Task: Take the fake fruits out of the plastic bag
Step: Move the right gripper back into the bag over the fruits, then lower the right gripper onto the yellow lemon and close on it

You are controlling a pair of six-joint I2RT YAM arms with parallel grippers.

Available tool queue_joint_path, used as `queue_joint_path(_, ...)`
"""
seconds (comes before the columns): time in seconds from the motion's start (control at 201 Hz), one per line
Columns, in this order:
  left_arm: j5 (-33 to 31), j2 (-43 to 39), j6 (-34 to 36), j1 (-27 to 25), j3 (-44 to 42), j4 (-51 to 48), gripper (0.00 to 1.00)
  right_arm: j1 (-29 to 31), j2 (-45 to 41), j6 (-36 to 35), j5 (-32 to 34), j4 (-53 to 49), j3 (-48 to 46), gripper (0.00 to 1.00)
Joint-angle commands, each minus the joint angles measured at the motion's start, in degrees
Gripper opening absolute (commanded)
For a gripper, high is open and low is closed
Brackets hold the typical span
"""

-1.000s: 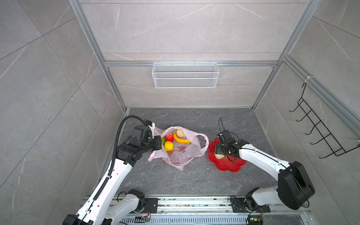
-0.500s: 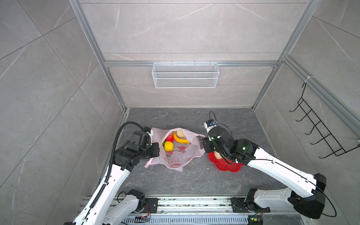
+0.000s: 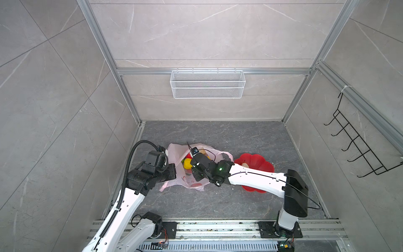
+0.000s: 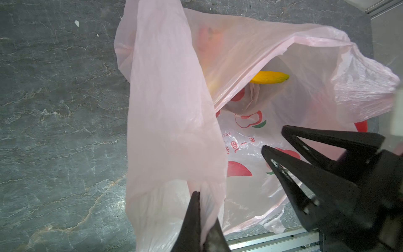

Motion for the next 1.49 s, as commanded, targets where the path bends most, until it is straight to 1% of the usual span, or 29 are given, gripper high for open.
queue_joint_path(0.0,-1.1,-1.2,-1.3,0.2,-0.1,1.6,0.04,-0.3,3.8,2.1,-0.1,3.4,3.9,0.45)
queue_joint_path(0.209,-1.8,-3.0,-2.3,0.2,-1.0,2.2,0.04,-2.1,9.2,6.0,0.4,4.9,5.2,0.49)
queue_joint_path(0.403,-1.4,-4.5,-2.5,0.1,-2.4,2.8,0.04,-4.1,13.0,8.6,-1.0,7.7,6.0,0.61)
queue_joint_path(0.582,-1.1,-5.2,-2.2,0.2,-3.1,1.7,0.04,-5.3,16.9,9.4,-2.1,7.0,10.1,0.72)
queue_joint_path(0.707,-0.4,-5.9,-2.4,0.1,-3.5,1.5,0.04,-5.6,18.8,10.1,-2.7,6.5,12.6,0.76)
queue_joint_path(0.861,-0.3,-6.8,-2.5,0.1,-4.3,1.3,0.04,-5.8,20.8,12.2,-2.2,5.3,15.0,0.77)
queue_joint_path(1.18,0.7,-7.9,-2.8,0.1,-4.8,1.5,0.04,-5.9,22.6,18.0,1.7,3.7,15.5,0.80)
queue_joint_path(1.488,1.4,-8.5,-3.1,0.2,-5.2,1.8,0.04,-6.0,25.6,19.6,2.3,2.5,18.3,0.80)
